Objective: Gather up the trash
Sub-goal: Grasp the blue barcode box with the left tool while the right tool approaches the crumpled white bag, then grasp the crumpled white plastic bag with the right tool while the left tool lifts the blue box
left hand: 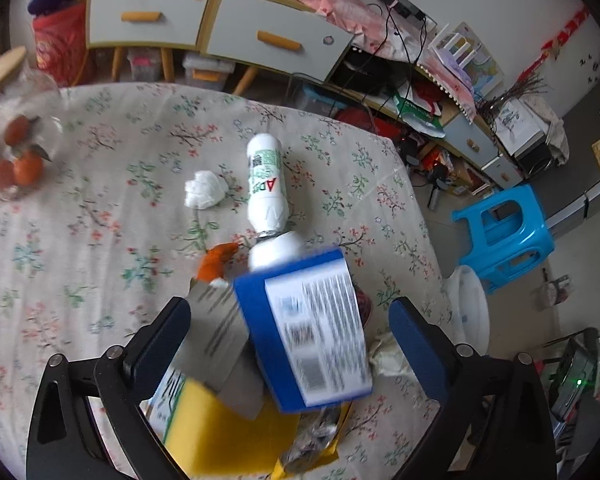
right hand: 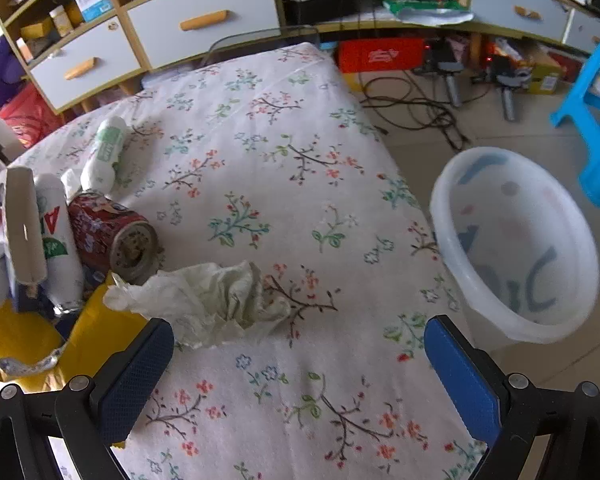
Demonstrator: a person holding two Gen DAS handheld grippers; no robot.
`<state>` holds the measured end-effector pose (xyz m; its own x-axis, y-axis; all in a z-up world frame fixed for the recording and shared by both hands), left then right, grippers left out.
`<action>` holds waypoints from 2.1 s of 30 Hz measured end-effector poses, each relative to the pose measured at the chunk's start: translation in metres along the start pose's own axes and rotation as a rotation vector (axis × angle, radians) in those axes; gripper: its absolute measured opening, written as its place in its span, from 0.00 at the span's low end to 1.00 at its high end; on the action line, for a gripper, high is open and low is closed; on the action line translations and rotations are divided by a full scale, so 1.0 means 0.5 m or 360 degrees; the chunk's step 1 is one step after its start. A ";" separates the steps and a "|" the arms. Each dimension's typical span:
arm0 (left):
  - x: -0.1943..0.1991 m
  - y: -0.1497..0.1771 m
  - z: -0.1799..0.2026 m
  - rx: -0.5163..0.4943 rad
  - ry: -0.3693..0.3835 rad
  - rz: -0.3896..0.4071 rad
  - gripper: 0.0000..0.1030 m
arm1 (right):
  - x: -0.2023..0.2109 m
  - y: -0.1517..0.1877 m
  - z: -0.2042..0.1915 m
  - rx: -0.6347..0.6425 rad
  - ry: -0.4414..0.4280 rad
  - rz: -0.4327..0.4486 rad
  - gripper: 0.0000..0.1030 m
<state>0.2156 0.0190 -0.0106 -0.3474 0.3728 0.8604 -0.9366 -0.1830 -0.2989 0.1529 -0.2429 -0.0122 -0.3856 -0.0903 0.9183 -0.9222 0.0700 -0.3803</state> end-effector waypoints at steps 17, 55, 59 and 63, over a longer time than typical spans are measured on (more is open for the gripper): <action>0.046 0.052 0.016 -0.0148 0.0114 0.0050 0.60 | -0.050 -0.018 -0.029 -0.0011 -0.0336 -0.0120 0.86; 0.086 0.160 0.064 -0.0279 -0.0096 0.0265 0.60 | -0.013 -0.020 0.085 -0.0074 -0.0514 -0.0096 0.77; 0.089 0.168 0.037 -0.0254 -0.0130 0.0258 0.60 | -0.066 -0.014 0.025 0.0017 -0.0518 -0.0209 0.77; 0.088 0.179 0.017 -0.0246 -0.0143 0.0245 0.60 | -0.110 -0.017 0.004 -0.0013 -0.0538 -0.0286 0.70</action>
<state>0.1168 0.0111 0.0041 -0.4876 0.2673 0.8311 -0.8712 -0.0871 -0.4831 0.1820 -0.2405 -0.0595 -0.2074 -0.4243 0.8815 -0.9762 0.0311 -0.2147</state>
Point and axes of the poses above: each gripper's, at about its wrist camera, not at the fingertips, and x roughly against the way its jaws point, z to its right, y to its underside, the point moved 2 cm from there along -x, roughly the way its jaws point, and after that the axes turned 7 degrees about -z, right-handed, at the moved point
